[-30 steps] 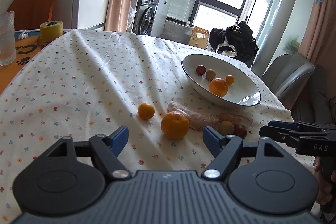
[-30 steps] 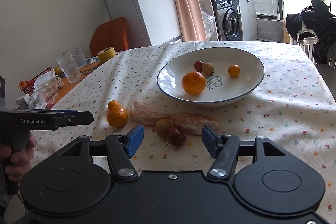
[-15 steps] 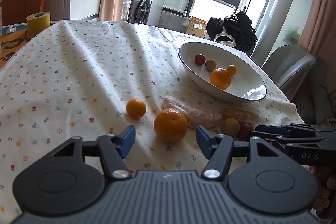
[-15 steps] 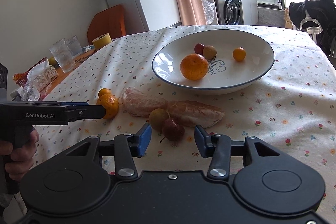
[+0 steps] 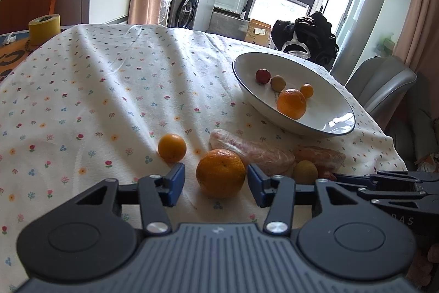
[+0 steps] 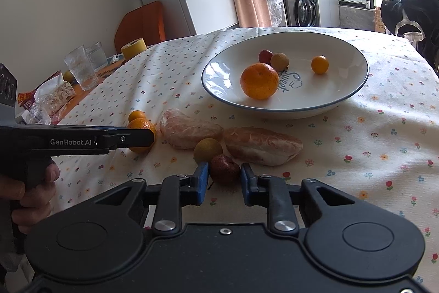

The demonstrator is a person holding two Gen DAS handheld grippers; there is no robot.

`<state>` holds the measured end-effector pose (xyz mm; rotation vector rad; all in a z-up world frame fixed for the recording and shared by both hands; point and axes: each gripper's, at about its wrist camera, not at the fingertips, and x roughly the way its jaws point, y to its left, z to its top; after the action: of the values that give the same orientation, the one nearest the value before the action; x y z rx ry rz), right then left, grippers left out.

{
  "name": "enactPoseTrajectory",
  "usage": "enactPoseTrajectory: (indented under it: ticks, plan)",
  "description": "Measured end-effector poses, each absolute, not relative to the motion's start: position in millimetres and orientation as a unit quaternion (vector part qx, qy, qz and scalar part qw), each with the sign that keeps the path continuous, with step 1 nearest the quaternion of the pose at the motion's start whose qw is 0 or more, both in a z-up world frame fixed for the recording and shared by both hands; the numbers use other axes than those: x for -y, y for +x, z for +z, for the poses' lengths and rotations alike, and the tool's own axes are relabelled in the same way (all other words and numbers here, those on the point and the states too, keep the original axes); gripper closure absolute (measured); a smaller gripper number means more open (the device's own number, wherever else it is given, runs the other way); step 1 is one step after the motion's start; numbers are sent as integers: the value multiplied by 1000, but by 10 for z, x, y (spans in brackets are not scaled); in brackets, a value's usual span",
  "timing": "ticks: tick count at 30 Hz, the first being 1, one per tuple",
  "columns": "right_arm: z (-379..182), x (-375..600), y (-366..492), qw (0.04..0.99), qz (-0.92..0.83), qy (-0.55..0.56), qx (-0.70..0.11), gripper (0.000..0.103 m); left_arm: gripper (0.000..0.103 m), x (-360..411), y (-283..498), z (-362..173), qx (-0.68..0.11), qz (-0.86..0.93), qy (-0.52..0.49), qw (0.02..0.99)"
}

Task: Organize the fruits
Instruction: 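Grasp a red plum with the right gripper while the left gripper grasps a large orange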

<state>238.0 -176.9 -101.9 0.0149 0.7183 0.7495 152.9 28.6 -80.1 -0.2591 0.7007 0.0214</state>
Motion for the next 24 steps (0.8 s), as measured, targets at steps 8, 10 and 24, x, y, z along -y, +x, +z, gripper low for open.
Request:
enactPoseTrajectory:
  ticks: [8,10,24]
  plan:
    - [-910,1828,2303,874,361,6,-325,80,66,-239,1431,-702,-332,3,-131,934]
    - [-869,1844,2288,876,361,8,-319,80,66,-228,1401,-659,-327,3,-130,936]
    - [-640,1949,2208,888,361,13,-286,80,66,-120,1247,-399,-297,-3,-118,947]
